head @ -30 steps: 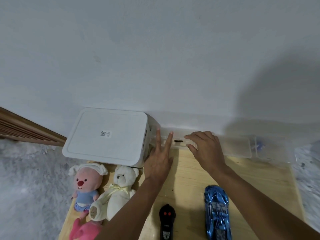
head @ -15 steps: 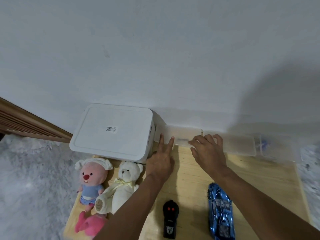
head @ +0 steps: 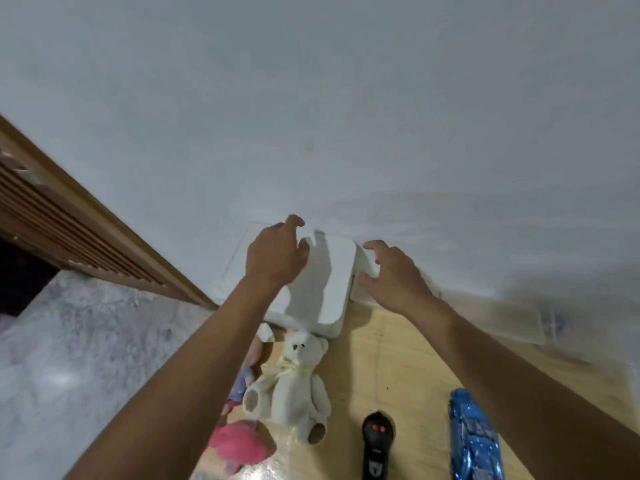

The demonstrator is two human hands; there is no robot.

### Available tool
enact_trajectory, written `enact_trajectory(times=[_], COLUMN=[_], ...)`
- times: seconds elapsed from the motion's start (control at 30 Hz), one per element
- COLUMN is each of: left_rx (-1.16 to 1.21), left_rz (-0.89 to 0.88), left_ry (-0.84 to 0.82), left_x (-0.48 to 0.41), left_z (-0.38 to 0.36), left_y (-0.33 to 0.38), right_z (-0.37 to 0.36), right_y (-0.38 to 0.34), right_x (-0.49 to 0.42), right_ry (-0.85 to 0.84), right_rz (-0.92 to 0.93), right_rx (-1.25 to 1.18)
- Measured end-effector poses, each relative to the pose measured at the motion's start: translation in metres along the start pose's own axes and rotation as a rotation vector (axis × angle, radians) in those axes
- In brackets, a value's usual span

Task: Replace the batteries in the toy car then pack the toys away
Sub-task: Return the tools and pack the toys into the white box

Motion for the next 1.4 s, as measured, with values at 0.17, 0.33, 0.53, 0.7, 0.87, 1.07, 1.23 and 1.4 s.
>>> enact_trajectory(times=[0.17,0.33,0.53,0.7,0.87,1.07,1.23,1.4], left_rx=[-0.013,0.188,0.177,0.189,0.201,0.142,0.091,0.032], left_rz=[0.319,0.252,0.212,0.211,0.225,0.191,0.138,-0.004], left_ry=[-0.231,-0.282,-0.243,-0.243,-0.242,-0.249,-0.153,-0.029], left_x=[0.006,0.019,0.018,0.015,0.012,0.017,0.028,0.064], left_z=[-0.008,-0.03,-0.033,-0.036,-0.038,-0.033,-0.013,-0.001], left_y=[-0.103,-0.124,-0.127,-0.13,-0.133,-0.128,-0.125,-0.07], right_z=[-0.039,-0.059,-0.065,-0.062,-0.051,-0.066,-0.07,-0.049], right_y=[-0.039,-0.044,-0.058,-0.061,-0.067,-0.073,-0.088,-0.073], right_x=[-0.016,-0.02,-0.024,-0.028,-0.032,-0.017,0.01,0.054], right_ry=[-0.078,0.005,0.043,-0.003,-0.025,-0.041,0.067,0.126], right_rz=[-0.084,-0.116,-0.112,-0.156,-0.182,-0.224,-0.12,-0.111], right_rx=[0.013,0.038,0.16,0.191,0.211,0.202,0.188,0.168])
Point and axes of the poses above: each hand's wrist, its own x-axis away from the middle knuckle, its own z-axis out of the back of the hand, y = z × x, the point moved 6 cm from there along -x, towards the middle knuckle, and after that the axes turned 5 degrees about -y, right-handed, at the moved point
